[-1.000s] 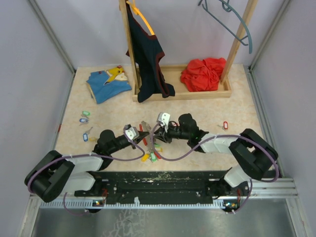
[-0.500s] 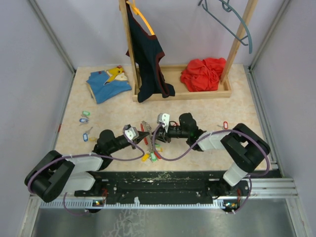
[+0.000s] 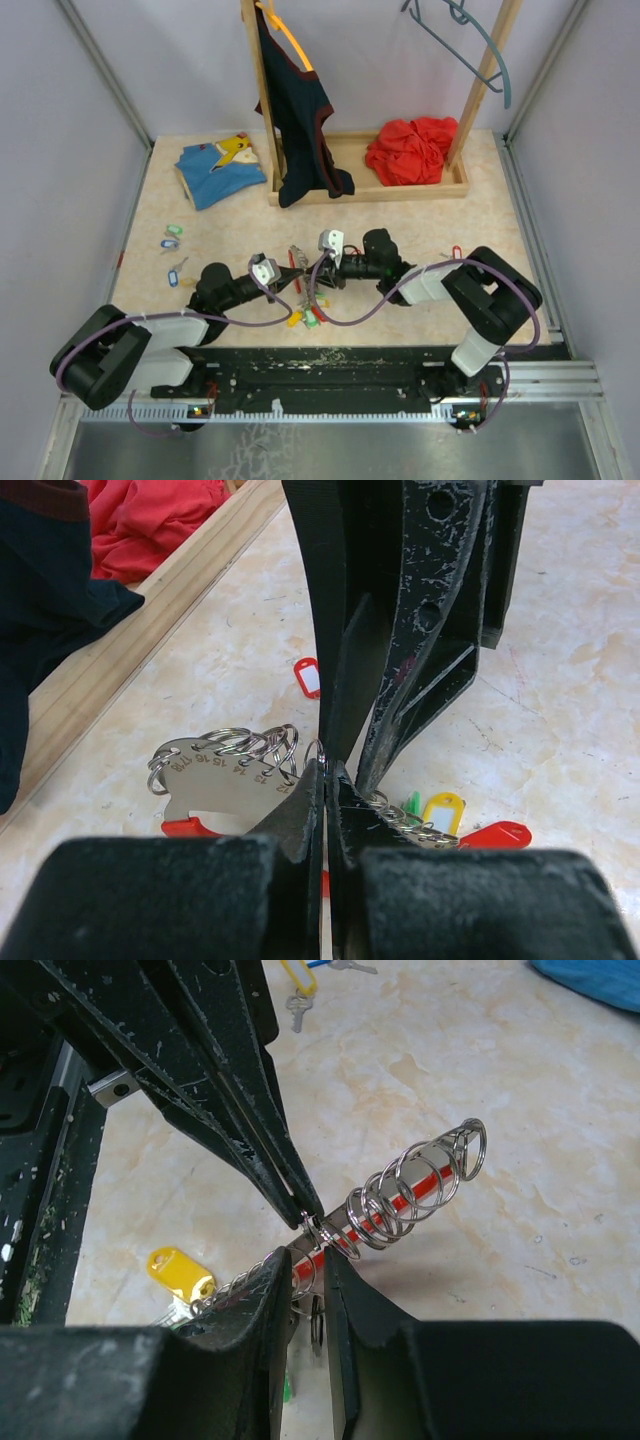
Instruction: Put the keys on the keyring
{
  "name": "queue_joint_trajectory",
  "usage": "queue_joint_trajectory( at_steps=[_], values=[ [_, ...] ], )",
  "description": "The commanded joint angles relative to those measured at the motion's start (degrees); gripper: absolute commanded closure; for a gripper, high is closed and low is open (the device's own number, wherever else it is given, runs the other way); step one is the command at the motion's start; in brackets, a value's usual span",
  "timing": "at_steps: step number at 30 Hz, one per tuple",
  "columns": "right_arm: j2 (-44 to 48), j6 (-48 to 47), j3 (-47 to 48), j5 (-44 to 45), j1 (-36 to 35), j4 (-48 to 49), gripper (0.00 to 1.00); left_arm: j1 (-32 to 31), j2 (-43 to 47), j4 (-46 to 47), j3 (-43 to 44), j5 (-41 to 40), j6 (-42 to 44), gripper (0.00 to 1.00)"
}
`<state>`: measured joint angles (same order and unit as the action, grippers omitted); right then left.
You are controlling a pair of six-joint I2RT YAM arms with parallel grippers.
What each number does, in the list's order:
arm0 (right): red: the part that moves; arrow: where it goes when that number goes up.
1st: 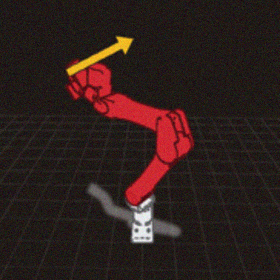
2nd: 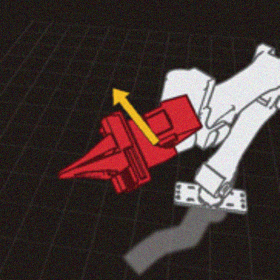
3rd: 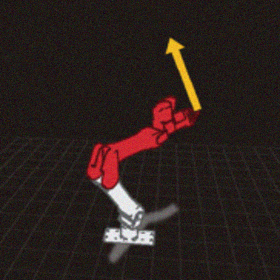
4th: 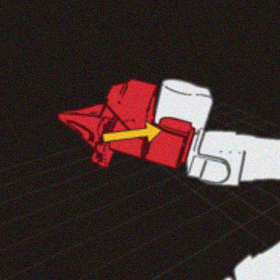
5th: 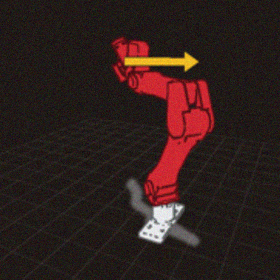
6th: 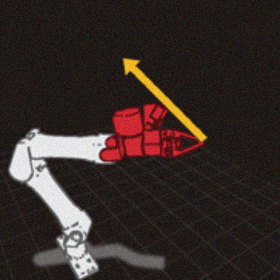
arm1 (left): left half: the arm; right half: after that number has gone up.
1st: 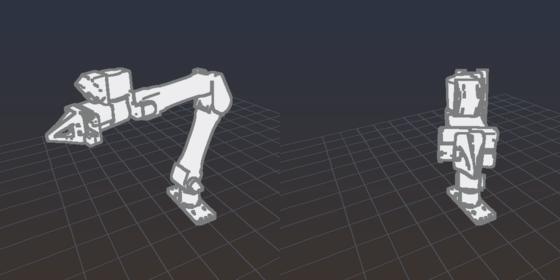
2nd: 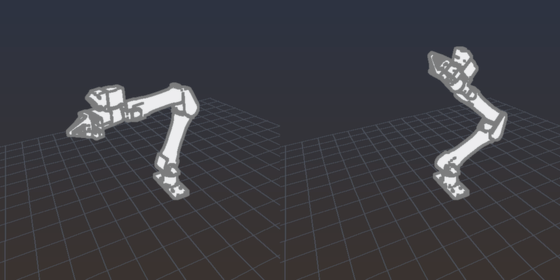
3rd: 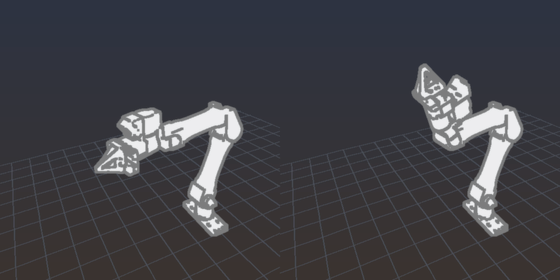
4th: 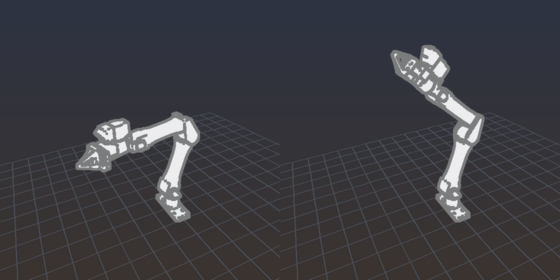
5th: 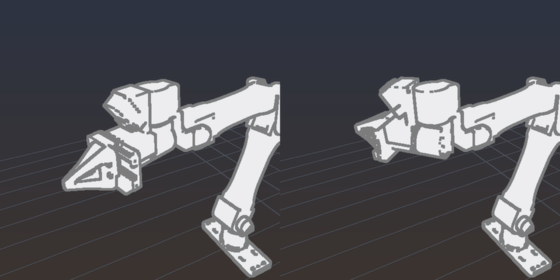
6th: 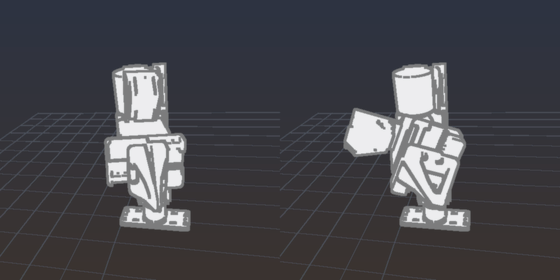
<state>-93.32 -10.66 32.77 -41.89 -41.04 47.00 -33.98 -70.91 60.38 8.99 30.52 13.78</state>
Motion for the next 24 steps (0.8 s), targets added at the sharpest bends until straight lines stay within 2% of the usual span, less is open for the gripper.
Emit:
queue_joint_trajectory(
  at_steps=[1, 9, 12, 16, 18, 22, 24],
  values=[
    [-0.9, 1.8, 2.4, -2.1, 1.2, 6.2, 0.80, 0.3, 0.9, 3.8, -0.5, 1.9, -0.6, 1.00],
    [-0.9, 3.0, 2.5, -4.3, 1.3, 7.9, 0.83, 0.3, 0.5, 4.0, -0.4, 3.1, -0.7, 1.00],
    [-0.9, 3.0, 2.9, -6.0, 1.3, 7.0, 0.87, 0.3, 0.5, 4.2, -0.4, 3.1, -0.9, 1.00],
    [-2.8, 2.8, 3.5, -7.2, 1.3, 5.7, 1.00, 0.3, 0.5, 4.6, -0.5, 3.3, -1.0, 1.00],
    [-2.5, 2.3, 3.5, -7.0, 1.4, 4.9, 1.00, 0.4, 0.5, 4.6, -0.6, 3.2, -1.0, 1.00],
    [0.3, -0.7, 4.1, -4.8, 1.4, -1.0, 1.00, 0.4, 0.0, 4.0, -0.1, 3.1, -1.5, 1.00],
    [2.2, -3.7, 5.3, -3.3, 1.4, -7.0, 1.00, 0.4, -0.6, 3.1, 0.4, 2.9, -1.6, 0.95]
  ],
)
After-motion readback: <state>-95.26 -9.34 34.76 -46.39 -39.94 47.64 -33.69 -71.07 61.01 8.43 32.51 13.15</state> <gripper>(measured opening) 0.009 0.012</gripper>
